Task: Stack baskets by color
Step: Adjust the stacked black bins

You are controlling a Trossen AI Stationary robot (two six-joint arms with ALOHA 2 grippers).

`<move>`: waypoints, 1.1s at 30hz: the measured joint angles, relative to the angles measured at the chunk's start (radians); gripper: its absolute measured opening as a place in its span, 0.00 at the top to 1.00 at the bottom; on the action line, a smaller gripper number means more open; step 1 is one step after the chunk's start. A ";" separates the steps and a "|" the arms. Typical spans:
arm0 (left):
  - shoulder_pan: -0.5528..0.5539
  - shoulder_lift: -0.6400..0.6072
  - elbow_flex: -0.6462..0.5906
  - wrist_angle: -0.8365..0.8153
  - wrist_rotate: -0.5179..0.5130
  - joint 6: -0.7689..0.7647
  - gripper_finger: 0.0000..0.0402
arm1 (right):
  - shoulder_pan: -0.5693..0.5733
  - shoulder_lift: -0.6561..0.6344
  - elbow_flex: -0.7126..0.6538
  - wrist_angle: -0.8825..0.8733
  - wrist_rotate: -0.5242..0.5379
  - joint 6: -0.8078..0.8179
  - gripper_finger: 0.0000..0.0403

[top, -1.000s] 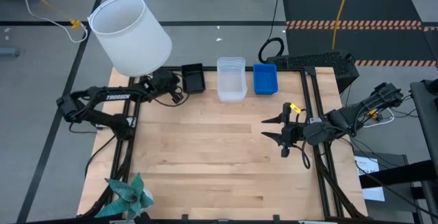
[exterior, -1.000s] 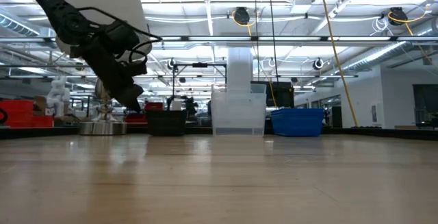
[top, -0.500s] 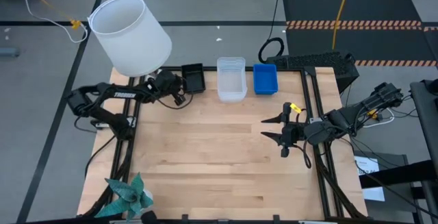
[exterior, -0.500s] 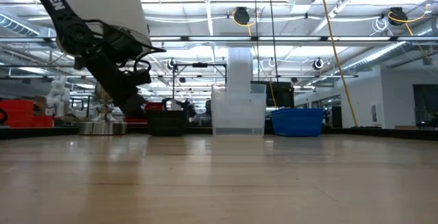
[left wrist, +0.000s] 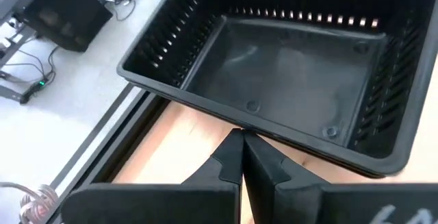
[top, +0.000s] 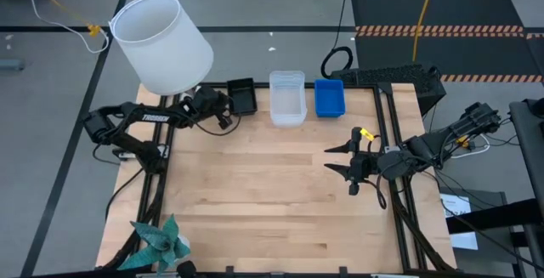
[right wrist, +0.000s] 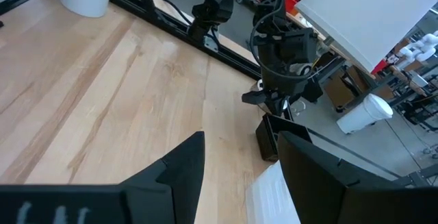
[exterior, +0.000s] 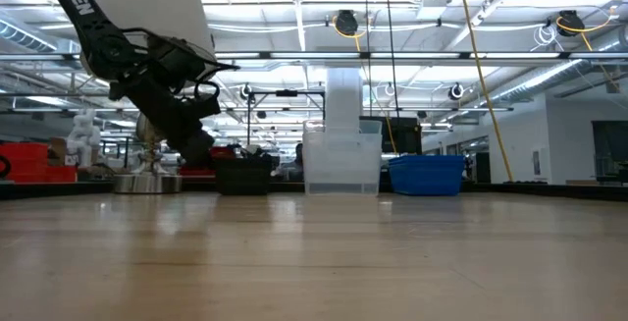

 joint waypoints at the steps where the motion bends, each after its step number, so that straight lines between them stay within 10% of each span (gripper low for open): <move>1: 0.000 0.000 0.000 0.004 0.000 0.001 0.97 | 0.000 0.000 0.000 0.000 0.000 0.000 0.56; 21: -0.140 -0.091 0.067 -0.148 -0.030 0.075 0.99 | 0.000 0.000 0.000 0.000 0.000 -0.009 0.56; 26: -0.198 -0.122 0.098 -0.259 0.189 0.105 0.98 | 0.000 0.000 0.000 -0.001 0.000 -0.009 0.56; 33: -0.243 -0.040 0.098 -0.176 0.204 0.159 0.99 | 0.000 0.000 0.000 0.000 0.000 -0.009 0.56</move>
